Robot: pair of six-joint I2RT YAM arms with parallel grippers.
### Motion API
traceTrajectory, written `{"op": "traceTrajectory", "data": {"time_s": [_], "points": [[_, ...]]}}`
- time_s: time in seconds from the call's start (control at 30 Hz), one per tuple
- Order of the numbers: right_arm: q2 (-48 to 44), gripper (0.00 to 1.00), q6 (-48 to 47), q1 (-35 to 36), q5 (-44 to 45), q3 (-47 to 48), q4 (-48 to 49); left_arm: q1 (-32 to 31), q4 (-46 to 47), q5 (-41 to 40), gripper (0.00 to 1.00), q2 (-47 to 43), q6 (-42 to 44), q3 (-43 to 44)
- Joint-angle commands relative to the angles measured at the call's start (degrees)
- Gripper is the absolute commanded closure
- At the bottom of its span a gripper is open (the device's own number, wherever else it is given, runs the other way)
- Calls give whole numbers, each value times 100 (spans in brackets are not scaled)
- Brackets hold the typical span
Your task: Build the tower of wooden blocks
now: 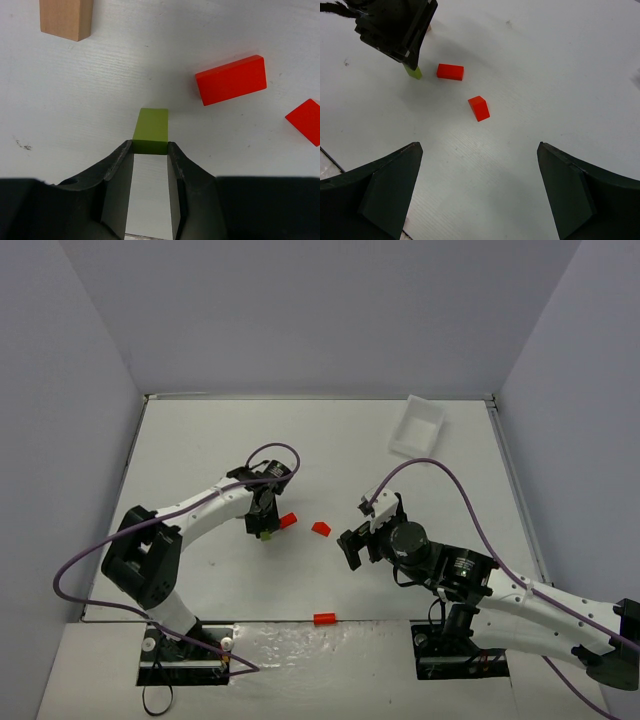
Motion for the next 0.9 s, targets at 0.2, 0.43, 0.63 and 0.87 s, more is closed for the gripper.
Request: {"op": "traceTrajectory", "data": {"time_s": [0.2,0.43,0.63,0.87], "points": [[11,3,-75,-42,168,194,229,448,-600,39,100,-1078,879,651],[16,2,-291,-75,193,469,178,1184,-954,315,100,-955,1974,1280],[4,1,-431,-166,233,667,-78,1594,-1010,389,100,-493,2501,1616],[-40,0,-464,-245,273,646,-200,1714,-997,430,100,-198,2783,1750]]}}
